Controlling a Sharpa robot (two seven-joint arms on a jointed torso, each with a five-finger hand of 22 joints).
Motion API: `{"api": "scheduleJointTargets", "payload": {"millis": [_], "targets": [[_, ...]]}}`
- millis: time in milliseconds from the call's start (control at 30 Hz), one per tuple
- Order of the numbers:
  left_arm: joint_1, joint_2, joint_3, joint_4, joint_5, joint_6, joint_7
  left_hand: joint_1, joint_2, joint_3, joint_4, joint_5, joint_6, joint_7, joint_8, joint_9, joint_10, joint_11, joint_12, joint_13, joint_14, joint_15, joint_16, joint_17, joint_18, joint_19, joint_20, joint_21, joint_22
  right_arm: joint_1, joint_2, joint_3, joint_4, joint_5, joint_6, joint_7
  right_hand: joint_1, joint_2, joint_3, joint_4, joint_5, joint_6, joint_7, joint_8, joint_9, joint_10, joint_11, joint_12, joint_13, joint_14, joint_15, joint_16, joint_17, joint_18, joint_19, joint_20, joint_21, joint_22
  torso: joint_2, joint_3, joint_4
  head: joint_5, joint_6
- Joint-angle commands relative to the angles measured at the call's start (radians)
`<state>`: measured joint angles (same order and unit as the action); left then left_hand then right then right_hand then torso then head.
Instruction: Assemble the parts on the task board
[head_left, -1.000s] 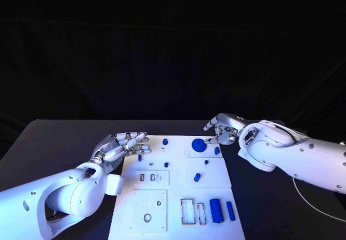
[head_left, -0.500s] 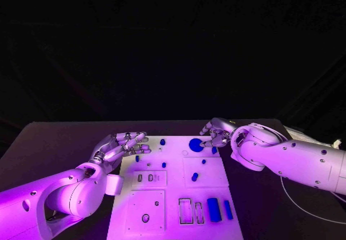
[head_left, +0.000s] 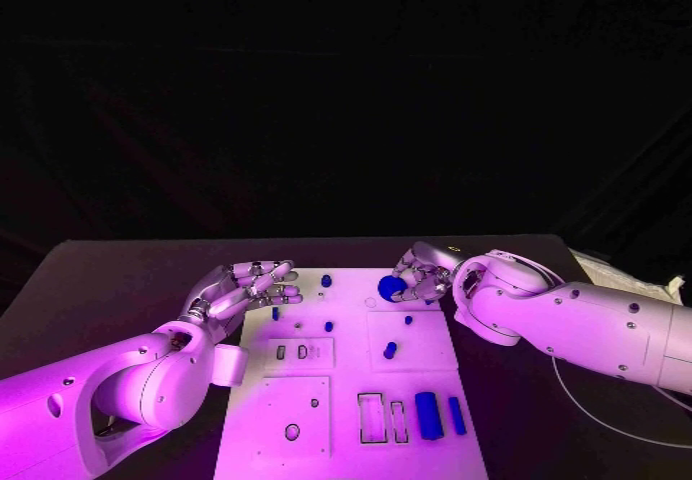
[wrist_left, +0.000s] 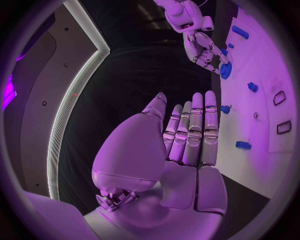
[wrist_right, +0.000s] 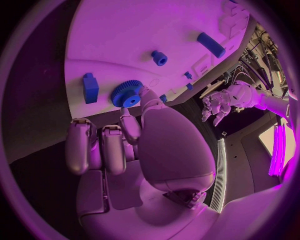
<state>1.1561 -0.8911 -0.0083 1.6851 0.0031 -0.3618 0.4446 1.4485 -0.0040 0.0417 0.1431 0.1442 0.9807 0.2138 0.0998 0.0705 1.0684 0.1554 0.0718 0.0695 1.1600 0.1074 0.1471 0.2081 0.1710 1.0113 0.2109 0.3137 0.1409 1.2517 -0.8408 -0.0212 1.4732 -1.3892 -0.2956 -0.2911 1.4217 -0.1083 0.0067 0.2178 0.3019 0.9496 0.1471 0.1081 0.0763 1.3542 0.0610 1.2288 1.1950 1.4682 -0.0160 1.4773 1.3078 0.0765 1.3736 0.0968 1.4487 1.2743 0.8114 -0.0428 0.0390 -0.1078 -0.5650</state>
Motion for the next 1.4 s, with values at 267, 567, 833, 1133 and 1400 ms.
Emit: {"api": "scheduleJointTargets", "payload": {"millis": [267,567,833,1133,1400], "targets": [[0.000,0.002,0.000,0.000,0.001,0.022,0.001,0.005,0.008,0.000,-0.008,0.001,-0.002,0.005,-0.006,-0.001,-0.003,0.008,-0.006,-0.001,-0.007,0.001,-0.004,0.003,0.009,-0.003,0.000,-0.001,-0.002,-0.002,0.006,0.000,-0.007,-0.055,0.018,-0.018,0.012,0.027,0.003,-0.009,0.001,0.024,-0.002,0.012,0.002,0.023,-0.004,0.034,0.039,0.071,0.002,0.010,0.095,-0.016,0.018,0.000,0.014,0.019,0.000,-0.0010,0.0013,0.003,-0.003],[0.000,0.002,0.000,0.001,0.001,0.024,0.000,0.005,0.008,0.000,-0.008,0.001,-0.002,0.005,-0.006,-0.001,-0.003,0.008,-0.006,-0.001,-0.007,0.001,-0.004,0.003,0.009,-0.003,0.000,-0.001,-0.002,-0.005,0.022,0.000,-0.015,-0.111,0.033,-0.027,0.028,0.041,0.016,-0.021,-0.016,0.053,-0.008,0.023,0.004,0.047,-0.009,0.072,0.084,0.074,-0.002,0.020,0.112,-0.021,0.032,-0.003,0.025,0.044,0.000,-0.0005,0.0006,0.002,-0.006],[0.000,0.002,0.000,-0.001,0.001,0.027,-0.002,0.005,0.008,0.000,-0.008,0.001,-0.002,0.005,-0.006,-0.001,-0.003,0.008,-0.006,-0.001,-0.007,0.001,-0.004,0.003,0.009,-0.003,0.000,-0.001,-0.002,-0.020,0.036,0.000,-0.013,-0.180,0.035,-0.043,0.031,0.049,0.027,-0.026,-0.053,0.080,-0.015,0.030,0.004,0.064,-0.014,0.096,0.114,0.077,-0.007,0.029,0.128,-0.029,0.057,-0.007,0.042,0.083,-0.001,-0.0001,0.0013,0.001,-0.007],[0.000,0.002,0.000,-0.001,0.001,0.029,-0.004,0.004,0.008,0.000,-0.009,0.000,-0.003,0.006,-0.006,-0.001,-0.003,0.008,-0.006,-0.001,-0.007,0.001,-0.005,0.003,0.009,-0.003,0.001,-0.001,-0.002,-0.024,0.034,0.000,0.003,-0.174,-0.033,-0.067,0.029,0.069,0.047,-0.022,-0.054,0.101,-0.021,0.033,0.004,0.074,-0.020,0.109,0.131,0.077,-0.011,0.030,0.131,-0.035,0.075,-0.011,0.054,0.112,-0.001,-0.0007,0.0011,0.000,-0.002],[0.000,0.002,0.000,-0.008,0.001,0.028,-0.008,0.003,0.009,0.000,-0.008,0.000,-0.003,0.007,-0.007,-0.002,-0.003,0.008,-0.007,-0.002,-0.007,0.001,-0.006,0.004,0.009,-0.004,0.001,-0.002,-0.002,-0.023,0.026,0.001,0.063,-0.164,-0.216,-0.061,0.040,0.092,0.093,-0.024,-0.047,0.108,-0.025,0.028,0.002,0.077,-0.025,0.112,0.140,0.077,-0.016,0.032,0.133,-0.039,0.084,-0.015,0.060,0.127,-0.002,-0.0011,0.0037,0.002,0.000]]}}
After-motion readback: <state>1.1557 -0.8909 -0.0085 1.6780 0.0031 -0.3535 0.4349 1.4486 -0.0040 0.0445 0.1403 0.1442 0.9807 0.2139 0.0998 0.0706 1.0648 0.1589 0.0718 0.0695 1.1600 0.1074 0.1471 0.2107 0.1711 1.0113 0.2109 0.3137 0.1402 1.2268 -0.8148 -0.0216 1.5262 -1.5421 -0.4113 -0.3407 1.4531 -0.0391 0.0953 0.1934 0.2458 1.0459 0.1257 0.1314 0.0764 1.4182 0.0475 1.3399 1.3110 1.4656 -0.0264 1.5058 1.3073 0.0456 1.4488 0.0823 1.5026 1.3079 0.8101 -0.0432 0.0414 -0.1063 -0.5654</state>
